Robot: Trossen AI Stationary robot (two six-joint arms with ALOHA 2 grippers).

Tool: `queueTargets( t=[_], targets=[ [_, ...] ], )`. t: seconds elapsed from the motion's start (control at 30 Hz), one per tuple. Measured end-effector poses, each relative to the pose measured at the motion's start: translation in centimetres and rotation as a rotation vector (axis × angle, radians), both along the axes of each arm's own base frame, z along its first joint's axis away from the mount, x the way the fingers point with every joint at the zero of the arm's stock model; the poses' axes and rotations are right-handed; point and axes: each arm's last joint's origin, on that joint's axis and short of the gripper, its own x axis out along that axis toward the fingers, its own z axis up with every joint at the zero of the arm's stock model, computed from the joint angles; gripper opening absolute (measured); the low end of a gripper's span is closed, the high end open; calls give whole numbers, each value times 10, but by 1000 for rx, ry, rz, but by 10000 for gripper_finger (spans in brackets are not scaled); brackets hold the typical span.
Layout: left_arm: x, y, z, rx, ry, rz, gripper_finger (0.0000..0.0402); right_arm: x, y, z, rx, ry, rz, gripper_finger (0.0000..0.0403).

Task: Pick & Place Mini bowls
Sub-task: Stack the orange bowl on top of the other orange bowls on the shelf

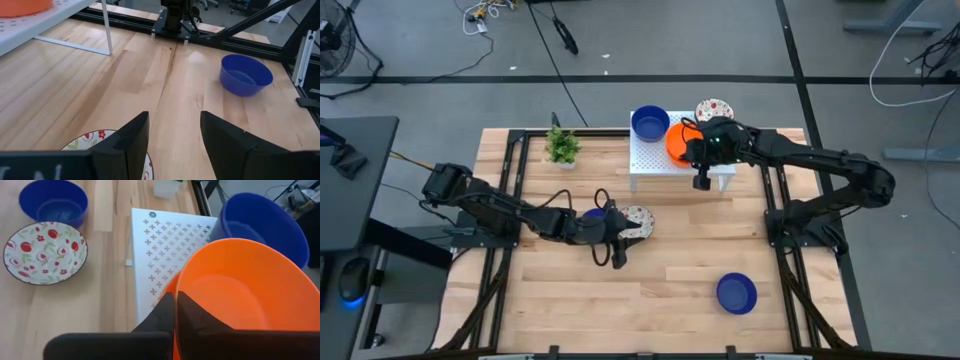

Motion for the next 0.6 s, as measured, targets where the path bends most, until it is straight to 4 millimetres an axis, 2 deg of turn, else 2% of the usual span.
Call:
queueTargets(
  t=[0.27, 0.6],
  targets=[
    [0, 0, 0, 0, 1, 0, 183, -4, -3, -2, 25, 22, -29, 39],
    [0, 0, -1, 1, 6, 1, 183, -5, -6, -1, 53, 1, -33, 143]
  ],
)
